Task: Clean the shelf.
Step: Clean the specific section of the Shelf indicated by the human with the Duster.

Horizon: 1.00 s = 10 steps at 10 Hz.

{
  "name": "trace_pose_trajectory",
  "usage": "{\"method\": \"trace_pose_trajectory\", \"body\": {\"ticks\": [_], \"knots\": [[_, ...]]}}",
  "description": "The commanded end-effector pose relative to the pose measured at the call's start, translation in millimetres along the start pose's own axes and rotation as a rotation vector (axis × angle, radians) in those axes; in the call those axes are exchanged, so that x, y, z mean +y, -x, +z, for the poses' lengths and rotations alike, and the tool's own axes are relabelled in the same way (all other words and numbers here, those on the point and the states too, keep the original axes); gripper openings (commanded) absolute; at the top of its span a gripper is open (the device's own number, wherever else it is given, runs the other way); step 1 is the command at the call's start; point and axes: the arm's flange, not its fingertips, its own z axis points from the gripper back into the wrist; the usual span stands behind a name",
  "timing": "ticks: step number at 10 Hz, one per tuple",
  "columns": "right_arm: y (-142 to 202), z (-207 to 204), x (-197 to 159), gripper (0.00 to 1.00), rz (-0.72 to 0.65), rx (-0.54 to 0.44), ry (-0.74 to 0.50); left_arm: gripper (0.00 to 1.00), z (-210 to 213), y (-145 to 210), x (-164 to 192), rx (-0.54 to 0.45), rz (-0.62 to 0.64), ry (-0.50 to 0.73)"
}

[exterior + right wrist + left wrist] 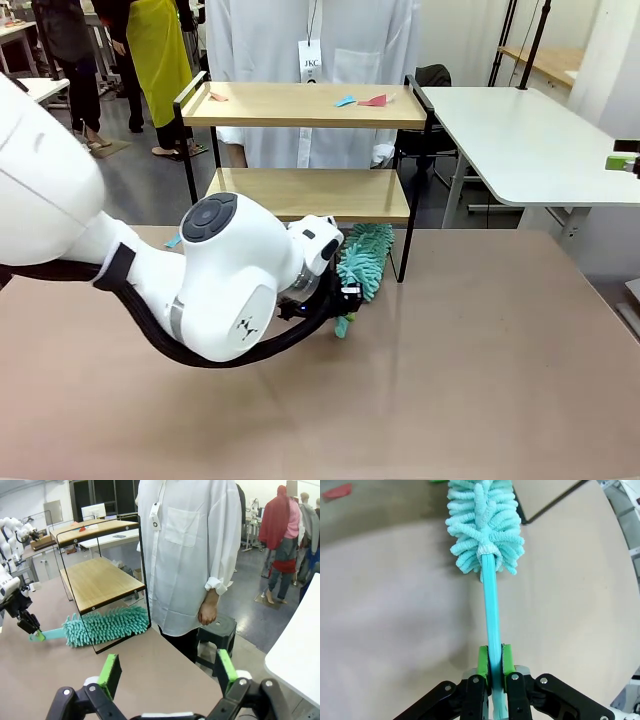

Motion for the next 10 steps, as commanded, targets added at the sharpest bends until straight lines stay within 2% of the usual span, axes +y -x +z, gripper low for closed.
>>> {"method": "trace_pose_trajectory", "body": {"ticks": [1, 2, 5, 8, 10], "knots": [[-4.0, -0.8, 0.8, 1.0, 0.005, 0.0, 0.001, 0.13, 9.0, 0.6, 10.8, -0.006, 0.006, -0.013], [-4.0, -0.8, 0.8, 1.0, 0.005, 0.0, 0.001, 0.13, 0.0, 0.0, 0.0, 0.0, 0.0, 0.0], [-4.0, -0.8, 0.8, 1.0, 0.005, 0.0, 0.001, 0.13, 31.9, -13.0, 12.1, -0.011, -0.003, -0.128], [-4.0, -0.8, 0.8, 1.0, 0.005, 0.0, 0.001, 0.13, 55.8, -23.4, 33.5, 0.034, 0.026, -0.207], [-4.0, -0.8, 0.8, 1.0, 0.005, 0.0, 0.001, 0.13, 74.8, -23.9, 51.7, 0.019, 0.036, -0.279]]}}
